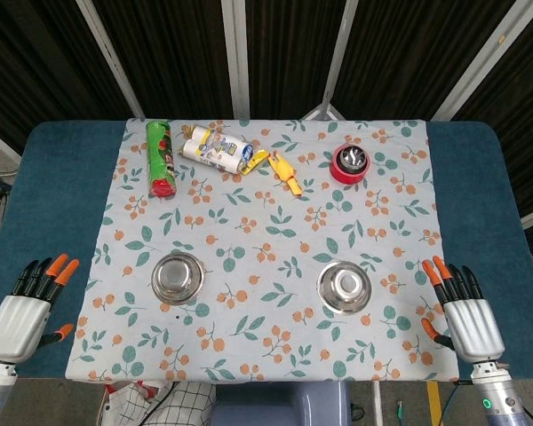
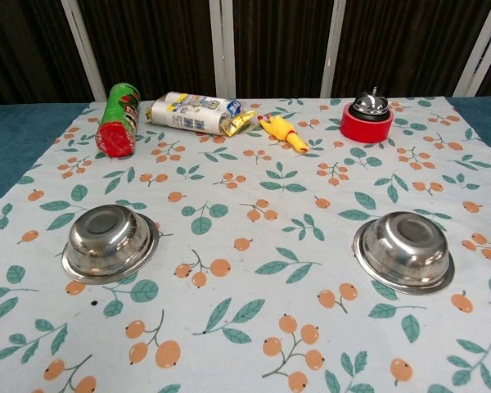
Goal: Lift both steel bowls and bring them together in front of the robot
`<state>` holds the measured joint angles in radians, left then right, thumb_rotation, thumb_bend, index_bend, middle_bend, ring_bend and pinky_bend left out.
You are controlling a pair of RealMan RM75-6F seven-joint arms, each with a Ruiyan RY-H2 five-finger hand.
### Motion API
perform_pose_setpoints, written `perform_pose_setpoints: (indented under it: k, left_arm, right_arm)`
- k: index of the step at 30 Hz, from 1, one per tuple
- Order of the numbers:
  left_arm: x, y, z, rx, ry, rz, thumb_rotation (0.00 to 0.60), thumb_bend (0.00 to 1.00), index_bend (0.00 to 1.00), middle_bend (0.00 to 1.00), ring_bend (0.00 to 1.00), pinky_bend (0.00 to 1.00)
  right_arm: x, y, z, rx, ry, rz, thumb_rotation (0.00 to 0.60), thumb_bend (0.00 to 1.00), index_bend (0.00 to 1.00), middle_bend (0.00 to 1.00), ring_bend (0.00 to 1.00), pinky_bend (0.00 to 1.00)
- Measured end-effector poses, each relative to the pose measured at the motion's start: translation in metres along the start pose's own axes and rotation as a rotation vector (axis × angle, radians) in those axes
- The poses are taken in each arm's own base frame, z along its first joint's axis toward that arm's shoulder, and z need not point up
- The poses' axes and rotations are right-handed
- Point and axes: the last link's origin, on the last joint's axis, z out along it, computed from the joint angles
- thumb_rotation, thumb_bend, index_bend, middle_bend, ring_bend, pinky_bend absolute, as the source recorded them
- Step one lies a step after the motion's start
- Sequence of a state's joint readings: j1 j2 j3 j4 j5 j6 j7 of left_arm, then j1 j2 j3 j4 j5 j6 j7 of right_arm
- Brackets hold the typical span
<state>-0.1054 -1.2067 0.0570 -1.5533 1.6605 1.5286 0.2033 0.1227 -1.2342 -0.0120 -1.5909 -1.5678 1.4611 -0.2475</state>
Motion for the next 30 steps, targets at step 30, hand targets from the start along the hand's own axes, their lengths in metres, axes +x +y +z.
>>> perform_pose_setpoints:
  k: [30]
  left_arm:
    - [-0.055,0.100,0.135,-0.133,-0.266,0.028,0.600,0.08,0.00,0.00,0.00,0.02]
  right_arm:
    - [-0.002,0.001,0.004,0.007,-0.023,0.021,0.524,0.35,0.00,0.00,0.00,0.00]
